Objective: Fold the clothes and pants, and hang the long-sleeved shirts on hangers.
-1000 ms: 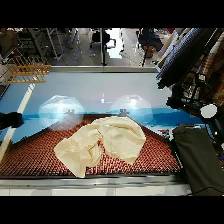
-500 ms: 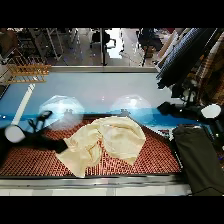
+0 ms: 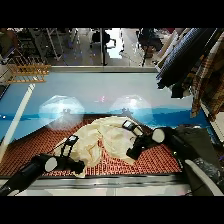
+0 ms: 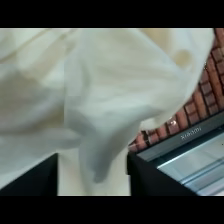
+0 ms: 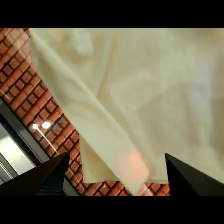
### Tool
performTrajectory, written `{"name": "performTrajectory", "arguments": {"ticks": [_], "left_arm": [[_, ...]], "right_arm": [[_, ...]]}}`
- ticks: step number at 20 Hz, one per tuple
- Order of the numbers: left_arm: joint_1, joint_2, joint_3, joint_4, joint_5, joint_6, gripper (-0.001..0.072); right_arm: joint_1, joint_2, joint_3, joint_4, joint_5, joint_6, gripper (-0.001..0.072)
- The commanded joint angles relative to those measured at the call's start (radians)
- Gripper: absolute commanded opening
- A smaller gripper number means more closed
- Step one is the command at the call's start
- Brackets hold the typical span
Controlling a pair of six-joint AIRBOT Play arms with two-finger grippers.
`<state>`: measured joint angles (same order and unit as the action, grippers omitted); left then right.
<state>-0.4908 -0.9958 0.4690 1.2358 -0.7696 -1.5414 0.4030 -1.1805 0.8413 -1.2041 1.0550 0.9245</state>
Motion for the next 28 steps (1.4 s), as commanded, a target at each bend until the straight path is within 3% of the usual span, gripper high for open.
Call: {"name": "performTrajectory", "arguments": {"ticks": [1, 2, 3, 4, 5, 6, 7, 9, 11, 13, 15, 18, 21, 23, 25, 28], "left_arm": [[-0.018, -0.066, -0.013, 0.023, 0.107, -0.098, 0.0101], [-0.018, -0.064, -0.007, 0.021, 0.121, -0.097, 0.0006], [-0.018, -0.060, 0.005, 0.021, 0.117, -0.098, 0.0006], [-0.018, -0.050, 0.023, 0.021, 0.099, -0.097, 0.0005], [-0.018, -0.035, 0.044, 0.026, 0.064, -0.088, 0.0005], [-0.018, -0.014, 0.072, 0.045, 0.013, -0.070, 0.0005], [-0.016, 0.011, 0.101, 0.078, -0.048, -0.064, 0.0005], [0.009, 0.079, 0.172, 0.154, -0.194, -0.047, 0.0004], [0.082, 0.159, 0.274, 0.163, -0.373, 0.071, 0.0004], [0.214, 0.244, 0.439, 0.163, -0.532, 0.166, 0.0004], [0.381, 0.309, 0.653, 0.163, -0.573, 0.219, 0.0004], [0.669, 0.345, 1.055, 0.160, -0.481, 0.248, 0.0004], [0.870, 0.342, 1.346, 0.081, -0.250, 0.211, 0.0004], [0.914, 0.344, 1.446, -0.004, -0.082, 0.211, 0.0004], [0.912, 0.343, 1.483, -0.054, 0.003, 0.222, 0.0005], [0.912, 0.303, 1.476, -0.061, -0.047, 0.224, 0.0004]], "right_arm": [[0.161, -0.085, -0.029, -0.129, -0.063, -0.026, 0.0681], [0.167, -0.118, -0.029, -0.138, -0.063, -0.026, 0.0670], [0.167, -0.151, -0.029, -0.141, -0.063, -0.024, 0.0663], [0.163, -0.175, -0.029, -0.157, -0.075, -0.019, 0.0605], [0.161, -0.189, -0.029, -0.201, -0.106, 0.023, 0.0480], [0.161, -0.189, -0.027, -0.251, -0.142, 0.100, 0.0285], [0.161, -0.180, -0.013, -0.288, -0.147, 0.145, 0.0013], [0.161, -0.127, 0.035, -0.323, -0.112, 0.164, 0.0015], [0.161, -0.026, 0.119, -0.344, 0.031, 0.164, 0.0015], [0.161, 0.101, 0.238, -0.377, 0.222, 0.188, 0.0014], [0.161, 0.239, 0.379, -0.431, 0.292, 0.264, 0.0014], [0.161, 0.413, 0.622, -0.395, 0.164, 0.389, 0.0013], [0.161, 0.506, 0.808, -0.213, -0.095, 0.406, 0.0014], [0.161, 0.510, 0.882, -0.141, -0.220, 0.390, 0.0014], [0.161, 0.489, 0.919, -0.145, -0.290, 0.389, 0.0014], [0.161, 0.425, 0.922, -0.257, -0.319, 0.373, 0.0014]]}}
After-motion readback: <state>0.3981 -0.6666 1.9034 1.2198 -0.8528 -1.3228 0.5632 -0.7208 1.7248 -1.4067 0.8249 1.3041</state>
